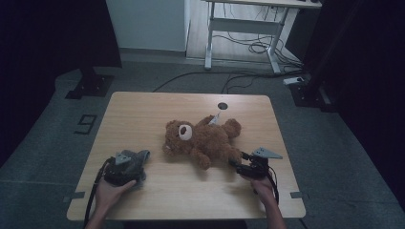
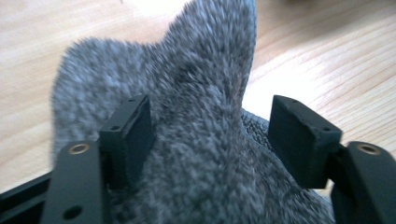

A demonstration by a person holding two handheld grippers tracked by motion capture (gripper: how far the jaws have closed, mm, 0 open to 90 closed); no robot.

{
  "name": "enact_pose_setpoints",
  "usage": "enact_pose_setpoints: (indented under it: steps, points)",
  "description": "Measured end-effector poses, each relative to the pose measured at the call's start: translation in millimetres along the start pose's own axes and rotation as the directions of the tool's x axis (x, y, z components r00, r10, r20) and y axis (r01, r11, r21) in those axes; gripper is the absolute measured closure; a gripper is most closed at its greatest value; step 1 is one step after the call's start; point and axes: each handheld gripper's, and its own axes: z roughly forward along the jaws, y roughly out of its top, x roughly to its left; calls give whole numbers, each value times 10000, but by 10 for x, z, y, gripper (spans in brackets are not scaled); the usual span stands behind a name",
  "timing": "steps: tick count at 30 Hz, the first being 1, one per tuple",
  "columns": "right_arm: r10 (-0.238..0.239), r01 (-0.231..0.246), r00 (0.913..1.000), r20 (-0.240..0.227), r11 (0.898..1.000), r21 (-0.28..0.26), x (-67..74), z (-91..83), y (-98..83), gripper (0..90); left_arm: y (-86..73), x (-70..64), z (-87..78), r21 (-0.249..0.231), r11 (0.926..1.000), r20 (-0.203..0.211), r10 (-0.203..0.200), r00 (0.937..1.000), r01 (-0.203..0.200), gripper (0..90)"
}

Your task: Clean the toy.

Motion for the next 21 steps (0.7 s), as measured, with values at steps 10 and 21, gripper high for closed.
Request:
enact_pose_setpoints:
  steps: [10,21]
  points:
    - [-140,140,9999,-77,9999,-25,34,-7,-1,327,54,-18,-235,-1157,9932,186,174,9997,-152,272]
    - [-618,618,9981,0,9981,-46,134,-93,23,274,201,-281,-324,-1844,9813,739,691,9949,-545,278]
